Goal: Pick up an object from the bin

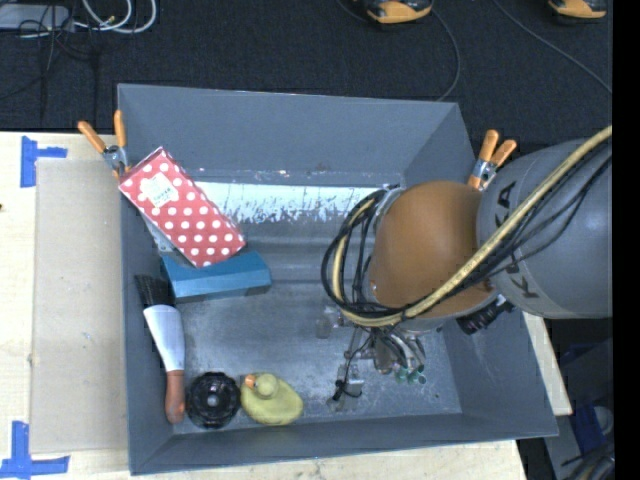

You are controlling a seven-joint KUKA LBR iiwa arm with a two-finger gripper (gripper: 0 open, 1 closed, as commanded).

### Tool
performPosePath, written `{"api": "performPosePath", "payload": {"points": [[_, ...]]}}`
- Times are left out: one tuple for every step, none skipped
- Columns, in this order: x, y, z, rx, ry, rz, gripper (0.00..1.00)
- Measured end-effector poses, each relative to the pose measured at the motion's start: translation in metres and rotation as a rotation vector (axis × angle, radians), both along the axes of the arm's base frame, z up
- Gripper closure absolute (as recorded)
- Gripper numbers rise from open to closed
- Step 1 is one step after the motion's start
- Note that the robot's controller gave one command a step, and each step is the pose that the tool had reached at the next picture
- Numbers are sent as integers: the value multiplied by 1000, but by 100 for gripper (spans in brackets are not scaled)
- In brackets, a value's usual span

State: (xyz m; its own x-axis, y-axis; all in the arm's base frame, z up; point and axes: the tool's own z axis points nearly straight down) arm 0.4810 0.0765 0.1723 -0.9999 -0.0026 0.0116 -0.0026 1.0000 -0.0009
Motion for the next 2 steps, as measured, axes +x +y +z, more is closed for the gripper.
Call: {"api": "performPosePath", "payload": {"points": [[2,0,4,1,-9,-3,0],[-1,16,-55,1,-8,36,0]]}}
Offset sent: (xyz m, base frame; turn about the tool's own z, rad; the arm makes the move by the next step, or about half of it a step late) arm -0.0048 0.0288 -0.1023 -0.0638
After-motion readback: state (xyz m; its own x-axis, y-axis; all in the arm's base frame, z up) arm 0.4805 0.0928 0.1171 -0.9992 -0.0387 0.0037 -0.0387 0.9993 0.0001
